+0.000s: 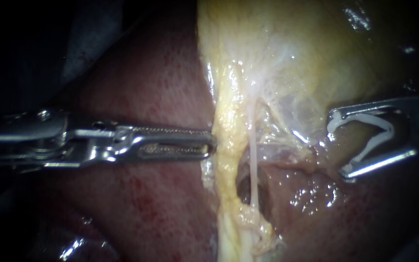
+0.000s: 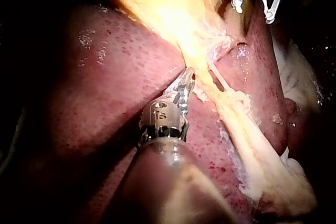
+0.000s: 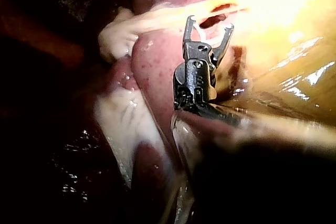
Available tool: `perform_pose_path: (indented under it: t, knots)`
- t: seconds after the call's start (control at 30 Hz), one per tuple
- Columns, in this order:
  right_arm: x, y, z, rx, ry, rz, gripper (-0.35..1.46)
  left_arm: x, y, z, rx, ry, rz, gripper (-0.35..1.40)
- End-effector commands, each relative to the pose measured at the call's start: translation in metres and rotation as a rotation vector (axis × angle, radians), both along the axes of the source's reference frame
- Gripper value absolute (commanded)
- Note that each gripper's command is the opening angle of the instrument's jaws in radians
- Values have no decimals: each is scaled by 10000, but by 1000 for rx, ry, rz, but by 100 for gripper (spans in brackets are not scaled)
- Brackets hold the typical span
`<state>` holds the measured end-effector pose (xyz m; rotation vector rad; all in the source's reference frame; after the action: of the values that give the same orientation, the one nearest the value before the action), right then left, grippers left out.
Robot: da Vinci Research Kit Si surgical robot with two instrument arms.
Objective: Clipping first clip left tube
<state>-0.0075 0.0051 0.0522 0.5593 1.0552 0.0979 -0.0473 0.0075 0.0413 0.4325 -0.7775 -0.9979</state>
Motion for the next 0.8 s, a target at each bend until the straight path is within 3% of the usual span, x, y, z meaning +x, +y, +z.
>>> perform_pose_path:
  t: [0.03,0.8]
  knots:
    - [0,0,0,0,0,0,60,0,0,0,-1,0,-1,-35]
    - [19,-13,-5,-4,-1,1,60,25,10,-36,19,-12,-5,-35]
